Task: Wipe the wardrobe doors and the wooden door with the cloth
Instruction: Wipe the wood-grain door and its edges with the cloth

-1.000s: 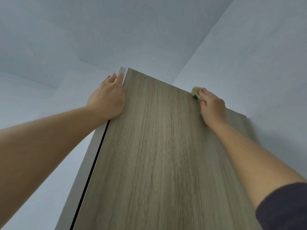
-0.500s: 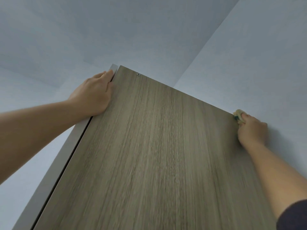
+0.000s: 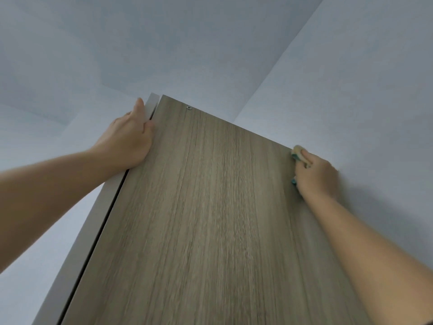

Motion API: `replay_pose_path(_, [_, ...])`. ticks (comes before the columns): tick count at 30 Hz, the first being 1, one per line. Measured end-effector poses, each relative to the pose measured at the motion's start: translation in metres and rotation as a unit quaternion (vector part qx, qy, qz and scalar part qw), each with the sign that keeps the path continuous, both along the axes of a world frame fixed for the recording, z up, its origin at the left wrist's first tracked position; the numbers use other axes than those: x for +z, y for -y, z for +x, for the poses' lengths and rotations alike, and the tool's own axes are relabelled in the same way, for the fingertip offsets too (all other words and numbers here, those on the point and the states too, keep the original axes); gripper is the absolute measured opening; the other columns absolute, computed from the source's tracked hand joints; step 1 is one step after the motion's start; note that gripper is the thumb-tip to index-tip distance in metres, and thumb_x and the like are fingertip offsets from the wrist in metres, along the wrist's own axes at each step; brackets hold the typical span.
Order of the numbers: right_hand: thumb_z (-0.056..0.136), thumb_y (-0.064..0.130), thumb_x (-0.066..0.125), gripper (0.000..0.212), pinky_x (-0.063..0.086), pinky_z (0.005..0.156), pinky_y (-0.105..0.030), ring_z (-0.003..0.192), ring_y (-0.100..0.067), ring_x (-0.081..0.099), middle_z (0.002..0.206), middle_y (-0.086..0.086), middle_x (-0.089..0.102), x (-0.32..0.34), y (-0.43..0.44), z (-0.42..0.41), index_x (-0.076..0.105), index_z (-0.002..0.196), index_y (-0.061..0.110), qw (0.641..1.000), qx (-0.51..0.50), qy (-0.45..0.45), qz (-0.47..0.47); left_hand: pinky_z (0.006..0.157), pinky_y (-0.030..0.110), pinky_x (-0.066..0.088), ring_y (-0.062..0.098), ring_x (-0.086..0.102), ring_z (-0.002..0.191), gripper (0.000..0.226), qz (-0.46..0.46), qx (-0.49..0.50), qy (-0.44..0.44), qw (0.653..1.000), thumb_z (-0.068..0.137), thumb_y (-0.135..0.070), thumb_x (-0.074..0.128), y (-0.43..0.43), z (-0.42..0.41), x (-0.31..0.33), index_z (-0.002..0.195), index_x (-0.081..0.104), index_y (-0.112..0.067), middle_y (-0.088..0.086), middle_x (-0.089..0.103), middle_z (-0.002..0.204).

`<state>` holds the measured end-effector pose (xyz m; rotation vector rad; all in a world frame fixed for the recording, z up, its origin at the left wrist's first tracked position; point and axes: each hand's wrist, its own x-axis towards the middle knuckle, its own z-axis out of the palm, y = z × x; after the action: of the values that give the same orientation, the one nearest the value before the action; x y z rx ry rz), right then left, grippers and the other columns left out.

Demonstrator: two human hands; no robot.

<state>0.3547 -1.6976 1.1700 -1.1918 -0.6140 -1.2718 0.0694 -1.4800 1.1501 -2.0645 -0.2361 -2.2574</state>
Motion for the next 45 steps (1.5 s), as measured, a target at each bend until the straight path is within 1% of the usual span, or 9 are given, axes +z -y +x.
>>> replay_pose_path(4, [0.091, 0.014, 0.050, 0.044, 0.045, 0.079, -0.024, 0.097, -0.021, 0.065, 0.115, 0.003, 0.070, 0.004, -0.044, -0.061, 0.062, 0.129, 0.032, 0.993, 0.028, 0.111, -0.024, 0.079, 0.032, 0.029, 0.021, 0.039, 0.096, 0.047, -0.033, -0.050, -0.006, 0.998, 0.105, -0.028, 0.030, 0.003, 0.002, 0.000, 0.147, 0.023, -0.009, 0.006, 0.048, 0.115])
replay_pose_path(9, [0.091, 0.010, 0.052, 0.043, 0.050, 0.090, -0.034, 0.110, -0.021, 0.053, 0.122, 0.011, 0.067, 0.007, -0.102, -0.140, 0.064, 0.127, 0.030, 0.968, 0.076, 0.233, -0.045, 0.077, 0.026, 0.023, 0.018, 0.036, 0.095, 0.014, -0.054, -0.139, -0.013, 0.989, 0.105, -0.026, 0.031, 0.003, -0.001, -0.002, 0.117, 0.037, -0.023, 0.000, 0.044, 0.101])
replay_pose_path(15, [0.089, 0.007, 0.055, 0.042, 0.049, 0.094, -0.035, 0.115, -0.023, 0.052, 0.123, 0.010, 0.067, 0.005, -0.132, -0.177, 0.066, 0.125, 0.025, 0.954, 0.115, 0.273, -0.055, 0.098, 0.027, 0.028, 0.023, 0.035, 0.138, 0.047, -0.071, -0.175, 0.007, 0.982, 0.105, -0.025, 0.030, 0.001, -0.003, -0.001, 0.152, 0.027, -0.020, 0.005, 0.040, 0.151])
replay_pose_path(21, [0.092, 0.012, 0.056, 0.042, 0.047, 0.085, -0.028, 0.103, -0.018, 0.043, 0.136, 0.012, 0.059, -0.016, -0.148, -0.203, 0.061, 0.131, 0.028, 0.937, 0.084, 0.316, -0.123, 0.095, 0.048, 0.040, 0.039, 0.049, 0.119, 0.035, -0.108, -0.203, 0.026, 0.973, 0.102, -0.023, 0.029, -0.003, -0.006, -0.011, 0.119, 0.049, 0.000, 0.022, 0.056, 0.122])
replay_pose_path(24, [0.092, 0.009, 0.056, 0.044, 0.049, 0.087, -0.035, 0.103, -0.020, 0.045, 0.138, 0.011, 0.057, -0.016, -0.139, -0.196, 0.061, 0.132, 0.026, 0.929, 0.065, 0.331, -0.154, 0.071, 0.040, 0.034, 0.027, 0.045, 0.085, 0.023, -0.109, -0.177, 0.029, 0.978, 0.101, -0.021, 0.028, -0.003, -0.004, -0.023, 0.089, 0.042, -0.009, 0.007, 0.050, 0.085])
replay_pose_path(26, [0.092, 0.007, 0.056, 0.045, 0.050, 0.085, -0.036, 0.101, -0.018, 0.045, 0.139, 0.010, 0.056, -0.017, -0.131, -0.182, 0.060, 0.133, 0.026, 0.927, 0.033, 0.337, -0.163, 0.066, 0.037, 0.028, 0.025, 0.039, 0.081, 0.024, -0.106, -0.157, 0.028, 0.982, 0.101, -0.022, 0.027, 0.001, -0.004, -0.031, 0.081, 0.036, -0.014, 0.004, 0.045, 0.082])
replay_pose_path(32, [0.095, 0.007, 0.053, 0.044, 0.050, 0.084, -0.034, 0.102, -0.018, 0.046, 0.139, 0.009, 0.056, -0.020, -0.090, -0.112, 0.058, 0.135, 0.026, 0.954, -0.005, 0.276, -0.121, 0.081, 0.032, 0.028, 0.019, 0.038, 0.096, 0.017, -0.108, -0.100, 0.005, 0.989, 0.104, -0.025, 0.024, 0.010, -0.003, -0.051, 0.101, 0.038, -0.015, -0.002, 0.048, 0.107])
replay_pose_path(37, [0.098, 0.008, 0.052, 0.041, 0.038, 0.087, -0.023, 0.109, -0.023, 0.048, 0.140, 0.008, 0.055, -0.022, -0.058, -0.065, 0.057, 0.136, 0.024, 0.966, -0.021, 0.236, -0.106, 0.077, 0.040, 0.037, 0.028, 0.048, 0.093, 0.031, -0.097, -0.066, 0.014, 0.993, 0.103, -0.028, 0.024, 0.003, 0.000, -0.061, 0.101, 0.047, -0.007, 0.008, 0.056, 0.098])
replay_pose_path(45, [0.098, 0.007, 0.051, 0.040, 0.033, 0.088, -0.022, 0.107, -0.027, 0.047, 0.139, 0.003, 0.057, -0.018, -0.033, -0.020, 0.058, 0.135, 0.021, 0.972, -0.028, 0.217, -0.080, 0.060, 0.034, 0.029, 0.017, 0.044, 0.073, 0.033, -0.091, -0.028, 0.026, 0.995, 0.104, -0.029, 0.024, 0.007, 0.000, -0.064, 0.089, 0.046, -0.009, 0.003, 0.052, 0.081])
